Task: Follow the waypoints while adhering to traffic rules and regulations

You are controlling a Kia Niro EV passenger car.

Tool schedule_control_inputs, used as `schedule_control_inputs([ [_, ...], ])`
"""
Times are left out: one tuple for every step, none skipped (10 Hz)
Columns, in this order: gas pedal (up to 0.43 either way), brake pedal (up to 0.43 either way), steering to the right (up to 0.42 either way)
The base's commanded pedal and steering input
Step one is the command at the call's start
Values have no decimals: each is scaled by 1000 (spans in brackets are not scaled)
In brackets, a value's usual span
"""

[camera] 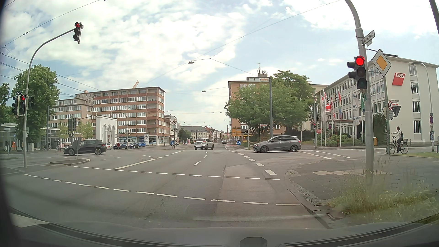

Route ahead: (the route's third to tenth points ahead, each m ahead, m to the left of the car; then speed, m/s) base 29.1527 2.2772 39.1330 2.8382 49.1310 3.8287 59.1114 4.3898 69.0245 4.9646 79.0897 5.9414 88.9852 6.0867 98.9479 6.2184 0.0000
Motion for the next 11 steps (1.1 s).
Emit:
schedule_control_inputs([
  [0,250,-1],
  [0,256,0],
  [0,250,-1],
  [0,256,0],
  [0,256,-1],
  [0,256,-1],
  [0,256,0],
  [0,256,-1],
  [0,256,-1],
  [0,256,-1],
  [0,256,-1],
])
